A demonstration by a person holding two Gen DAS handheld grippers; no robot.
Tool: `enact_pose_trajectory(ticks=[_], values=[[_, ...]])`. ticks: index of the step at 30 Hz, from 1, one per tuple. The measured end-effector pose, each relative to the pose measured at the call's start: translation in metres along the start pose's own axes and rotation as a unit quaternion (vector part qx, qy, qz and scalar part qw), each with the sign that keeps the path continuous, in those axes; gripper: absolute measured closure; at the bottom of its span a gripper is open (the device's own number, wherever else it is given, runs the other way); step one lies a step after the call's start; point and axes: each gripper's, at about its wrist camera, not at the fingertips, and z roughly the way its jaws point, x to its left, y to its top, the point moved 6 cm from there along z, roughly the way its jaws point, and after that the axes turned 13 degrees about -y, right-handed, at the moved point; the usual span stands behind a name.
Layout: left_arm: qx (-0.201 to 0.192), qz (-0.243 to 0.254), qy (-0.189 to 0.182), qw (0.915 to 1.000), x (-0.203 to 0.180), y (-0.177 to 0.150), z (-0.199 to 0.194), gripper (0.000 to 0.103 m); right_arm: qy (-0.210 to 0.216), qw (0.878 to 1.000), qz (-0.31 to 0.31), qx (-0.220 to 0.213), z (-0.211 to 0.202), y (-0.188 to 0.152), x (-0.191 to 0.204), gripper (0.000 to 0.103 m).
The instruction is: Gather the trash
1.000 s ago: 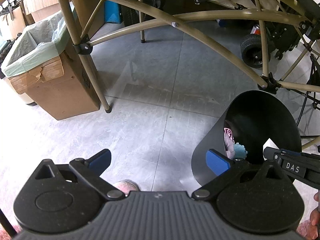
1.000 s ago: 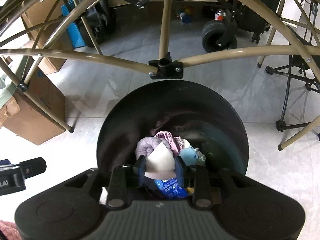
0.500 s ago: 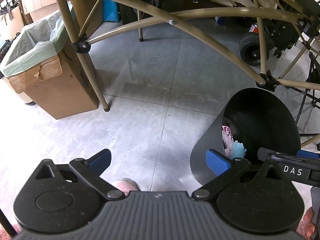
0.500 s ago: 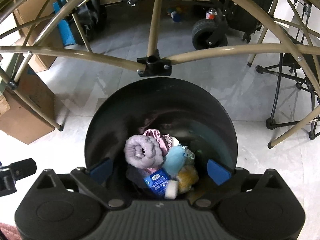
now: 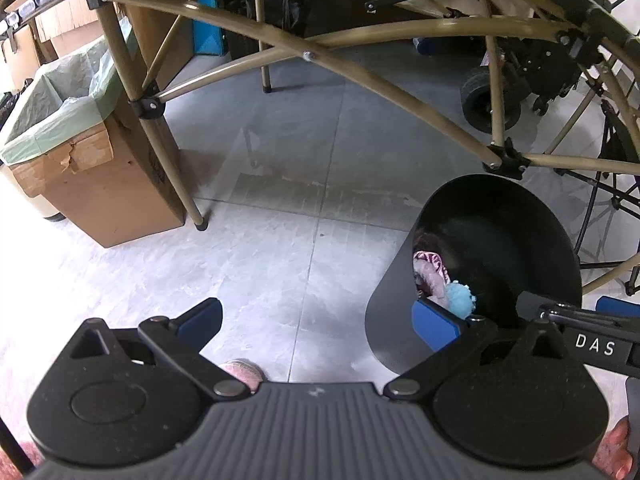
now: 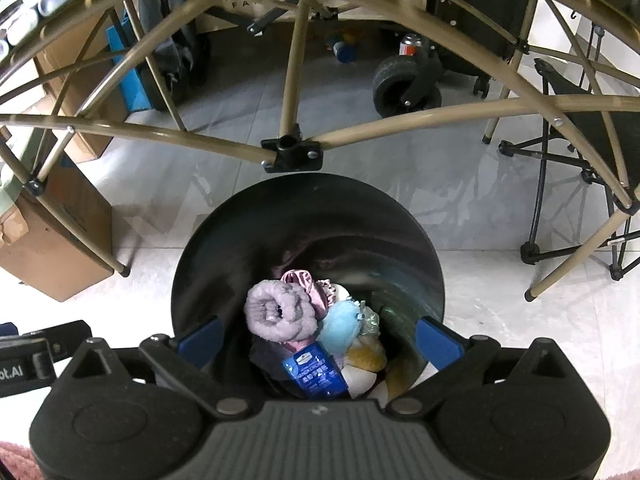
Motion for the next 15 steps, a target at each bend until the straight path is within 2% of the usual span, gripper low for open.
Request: enact_pose_trajectory(ticks=[10,15], values=[[-0.036,0.01,-0.006,0.9993,-0.016,-0.009,-0.027,0.0,0.018,0.999,0.018,-0.035,-0.05,-0.006,-0.021,0.0],[-0.076,0.027,-0.026,0.9964,-0.027,-0.012,-0.075,0.0,0.028,0.997,0.01,-0.067,-0.099,-0.014,-0.036,0.0]])
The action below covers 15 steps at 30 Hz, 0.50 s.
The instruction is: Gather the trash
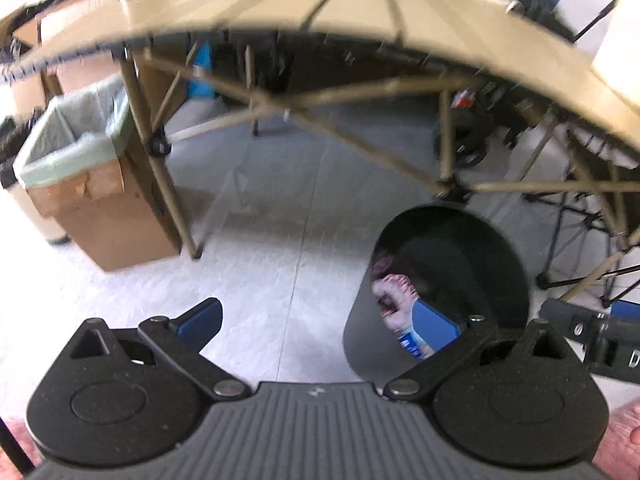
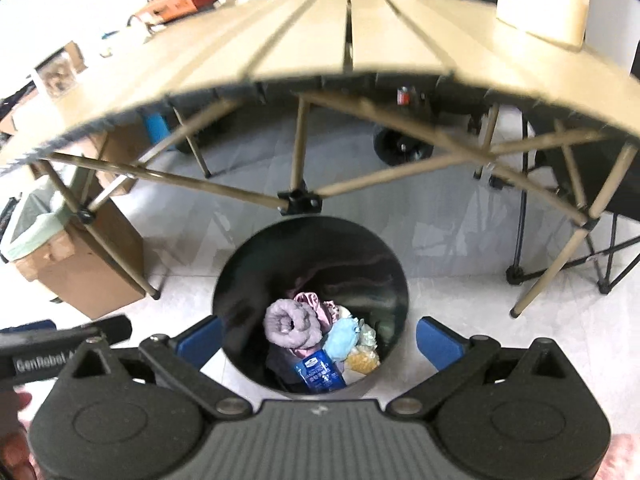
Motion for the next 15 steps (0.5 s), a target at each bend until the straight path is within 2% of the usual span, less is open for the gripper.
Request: enact_pose_trajectory(ticks=[9,15], values=[[-0.091,0.061,-0.028,0.9935,-0.038,0.01,-0.108,0.0,0.011,0.996,-0.022,-0.088,-0.111,-0.005,-0.023,0.0],[-0.101,0.078,-0.051,0.9905,-0.061,0.003,-0.14,0.0,0.003,0.993,-0.032,-0.112,-0.16,-0.018,-0.038,0.0]])
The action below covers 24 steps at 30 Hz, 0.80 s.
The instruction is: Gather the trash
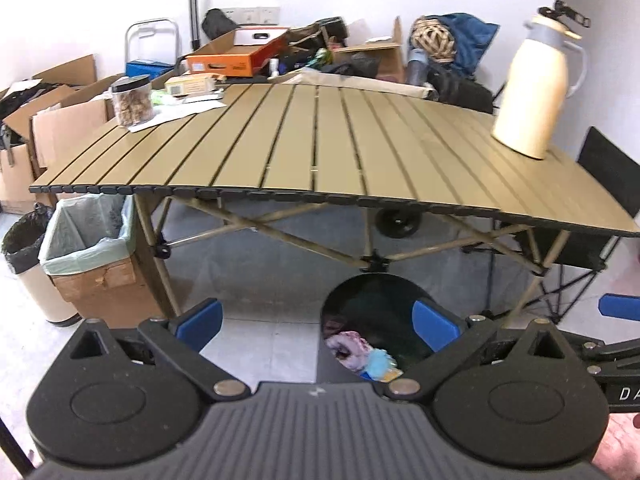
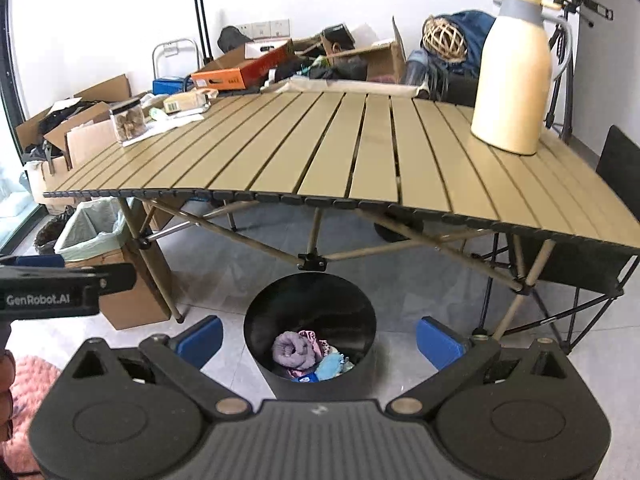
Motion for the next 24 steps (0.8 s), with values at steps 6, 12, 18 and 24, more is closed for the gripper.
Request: enact_pose_trajectory(ticks=[6,12,18,24], values=[[0.004,0.02,-0.012,0.9997,-0.018,-0.012,-0.013,0.0,-0.003,1.0,0.009,-0.001,-0.028,-0.008,-0.013,0.0],[0.01,0.031,-0.018,0.9993,-0.03,-0.022,-0.019,0.0,-0.003,1.0,0.02,0.007,-0.035,-0.018,-0.02,0.0],[0.007,0.039,-0.018,0.9991,-0.035,-0.024,-0.024,0.0,-0.003,1.0,0.028,0.012,-0.036,-0.023,-0.023,0.0],[0.006,0.041,-0.016,0.999,-0.036,-0.024,-0.025,0.0,-0.005,0.999,0.03,0.01,-0.037,-0.023,-0.024,0.0]])
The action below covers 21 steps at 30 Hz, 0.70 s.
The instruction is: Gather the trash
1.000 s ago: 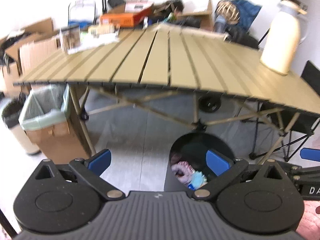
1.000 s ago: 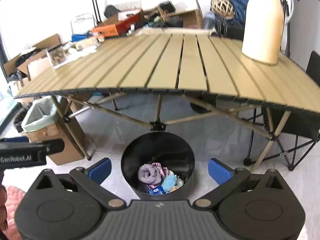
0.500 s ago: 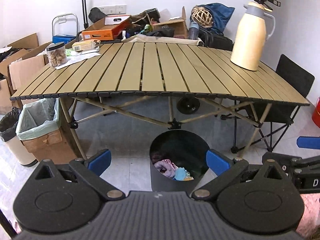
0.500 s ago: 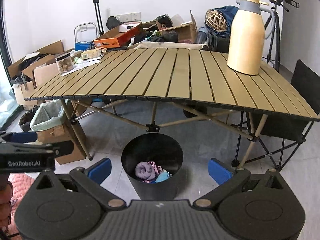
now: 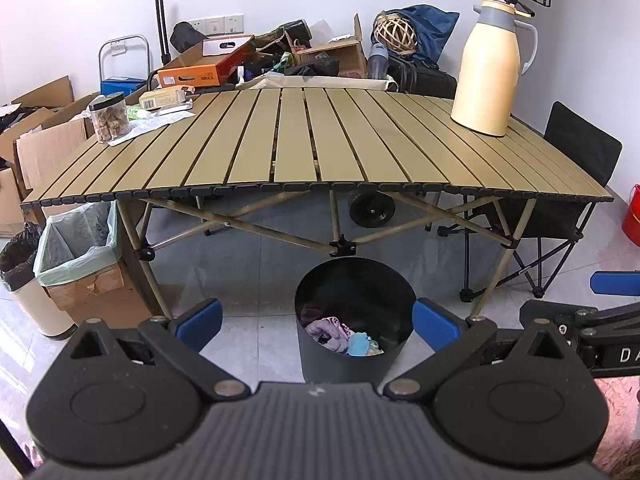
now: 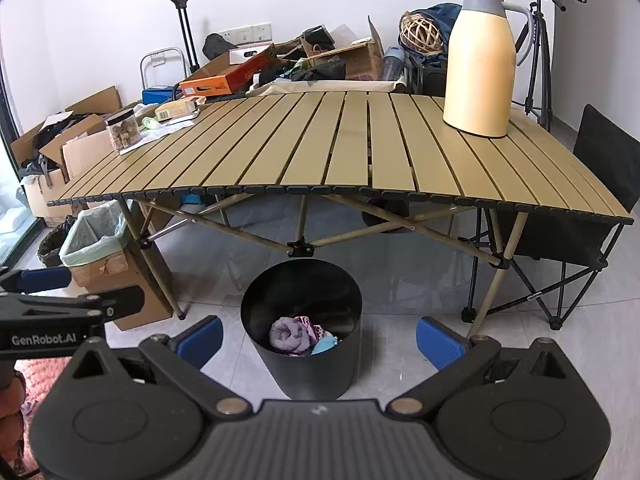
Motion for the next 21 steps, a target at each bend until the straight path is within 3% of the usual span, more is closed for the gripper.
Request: enact_pose_trajectory(ticks=[21], values=[[-0.003,0.002,0.0,1.0,-0.0012,0.0004,-0.002,0.0,-0.002,1.0,0.0,-0.003,-0.0022,0.0003,-0.0022,0.0]])
